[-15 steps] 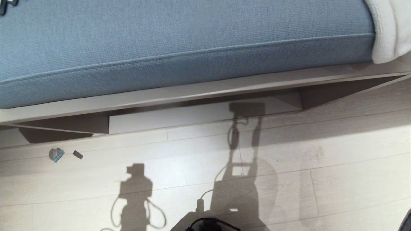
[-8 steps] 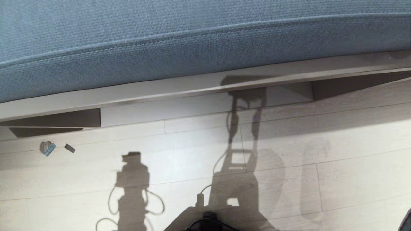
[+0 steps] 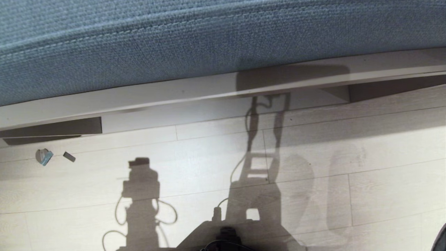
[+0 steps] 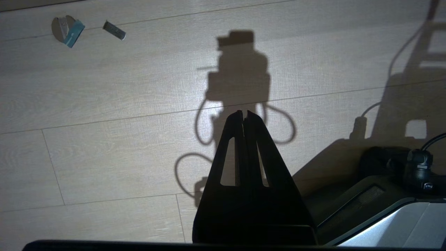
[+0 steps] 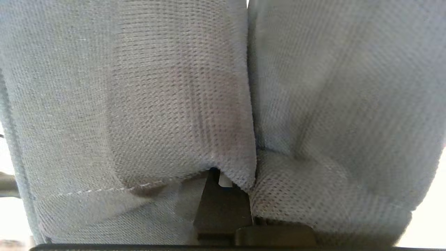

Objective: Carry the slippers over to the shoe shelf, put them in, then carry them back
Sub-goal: Place the slippers into the shoe cabinet

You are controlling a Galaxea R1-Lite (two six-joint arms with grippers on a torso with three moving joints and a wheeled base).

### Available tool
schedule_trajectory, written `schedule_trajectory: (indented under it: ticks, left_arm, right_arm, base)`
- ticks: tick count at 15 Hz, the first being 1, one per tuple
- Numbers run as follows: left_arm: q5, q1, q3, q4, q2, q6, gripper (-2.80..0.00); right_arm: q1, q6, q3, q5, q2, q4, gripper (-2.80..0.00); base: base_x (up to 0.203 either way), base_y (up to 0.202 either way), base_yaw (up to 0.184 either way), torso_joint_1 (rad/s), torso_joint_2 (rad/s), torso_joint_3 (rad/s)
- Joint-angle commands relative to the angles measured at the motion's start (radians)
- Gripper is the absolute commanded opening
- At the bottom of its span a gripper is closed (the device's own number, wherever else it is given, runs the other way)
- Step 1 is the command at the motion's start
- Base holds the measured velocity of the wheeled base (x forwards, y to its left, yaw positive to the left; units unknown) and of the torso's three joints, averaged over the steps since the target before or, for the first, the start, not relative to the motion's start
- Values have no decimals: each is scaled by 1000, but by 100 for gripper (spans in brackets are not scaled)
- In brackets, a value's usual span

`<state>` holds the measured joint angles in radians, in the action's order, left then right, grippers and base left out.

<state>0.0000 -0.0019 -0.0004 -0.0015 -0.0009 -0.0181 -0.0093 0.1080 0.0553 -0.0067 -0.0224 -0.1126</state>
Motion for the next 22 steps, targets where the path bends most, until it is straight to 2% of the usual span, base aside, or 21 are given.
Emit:
schedule_trajectory:
  ticks: [1, 6, 9, 12, 15, 18, 22]
  left_arm:
    - [0, -1, 0, 0, -1, 0, -280]
    - [0, 0, 0, 0, -1, 1, -280]
    - [0, 0, 0, 0, -1, 1, -280]
    - [0, -1, -1, 0, -1, 1, -280]
    - [0, -1, 0, 0, -1, 1, -280]
    - [0, -1, 0, 0, -1, 1, -280]
    - [0, -1, 0, 0, -1, 1, -280]
  right_arm:
    - [2, 15, 65, 26, -77, 9, -280]
    - [3, 3, 220, 271, -433, 78, -280]
    - [7, -55, 276, 356, -748, 257, -280]
    - [37, -91, 332, 399, -1011, 479, -280]
    - [65, -116, 405, 380, -1150, 643, -280]
    - [115, -113, 442, 264, -1245, 772, -280]
    - [196, -113, 459, 189, -1307, 798, -280]
  base:
    - [0, 0, 0, 0, 0, 0]
    - [0, 0, 0, 0, 0, 0]
    - [0, 0, 0, 0, 0, 0]
    - [0, 0, 0, 0, 0, 0]
    - [0, 0, 0, 0, 0, 0]
    - [0, 0, 0, 0, 0, 0]
    - [0, 0, 0, 0, 0, 0]
